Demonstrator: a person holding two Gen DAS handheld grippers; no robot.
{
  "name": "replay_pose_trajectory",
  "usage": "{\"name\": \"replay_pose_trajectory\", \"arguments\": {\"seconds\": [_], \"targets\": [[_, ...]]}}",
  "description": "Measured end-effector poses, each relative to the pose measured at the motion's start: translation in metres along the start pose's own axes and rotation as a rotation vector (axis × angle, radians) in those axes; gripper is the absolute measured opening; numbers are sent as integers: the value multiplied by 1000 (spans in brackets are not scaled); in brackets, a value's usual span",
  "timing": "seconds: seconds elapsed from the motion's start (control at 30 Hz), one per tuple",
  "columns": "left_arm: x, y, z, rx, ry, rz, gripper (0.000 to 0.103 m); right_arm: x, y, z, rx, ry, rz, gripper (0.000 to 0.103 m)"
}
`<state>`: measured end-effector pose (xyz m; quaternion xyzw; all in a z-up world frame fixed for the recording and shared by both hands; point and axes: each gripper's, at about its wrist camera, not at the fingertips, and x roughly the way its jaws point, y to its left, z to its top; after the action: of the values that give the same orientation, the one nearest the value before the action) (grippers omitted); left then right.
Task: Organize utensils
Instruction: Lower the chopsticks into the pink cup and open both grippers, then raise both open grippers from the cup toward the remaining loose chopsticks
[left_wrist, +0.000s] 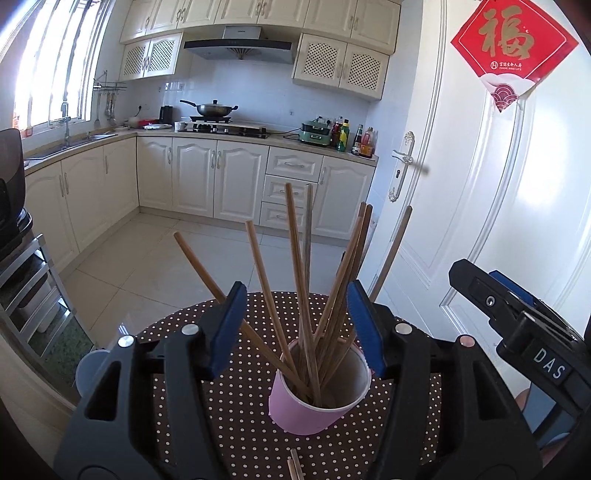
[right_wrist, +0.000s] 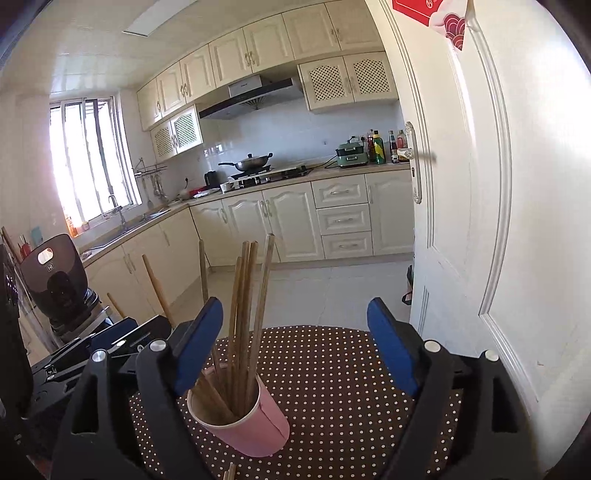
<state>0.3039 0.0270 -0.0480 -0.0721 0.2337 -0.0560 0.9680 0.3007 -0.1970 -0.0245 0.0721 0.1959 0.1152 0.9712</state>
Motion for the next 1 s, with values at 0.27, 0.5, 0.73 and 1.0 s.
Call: {"name": "replay_pose_trajectory", "arguments": {"seconds": [0.27,0.5,0.73,1.0], "targets": [[-6,-4,-1,13,-3,21,57,-5,-2,-5,2,7,-9,83],[-11,-5,-4,16,-2,38,63,-13,-1,-10,-5,13,-21,91],[-24,-5,-10,18,-25,57,73,-19,-2,-17,3,26,-35,94],[-40,-9,-19,66,-47,87,83,-33,7,-28,-45,28,-71,95]]}}
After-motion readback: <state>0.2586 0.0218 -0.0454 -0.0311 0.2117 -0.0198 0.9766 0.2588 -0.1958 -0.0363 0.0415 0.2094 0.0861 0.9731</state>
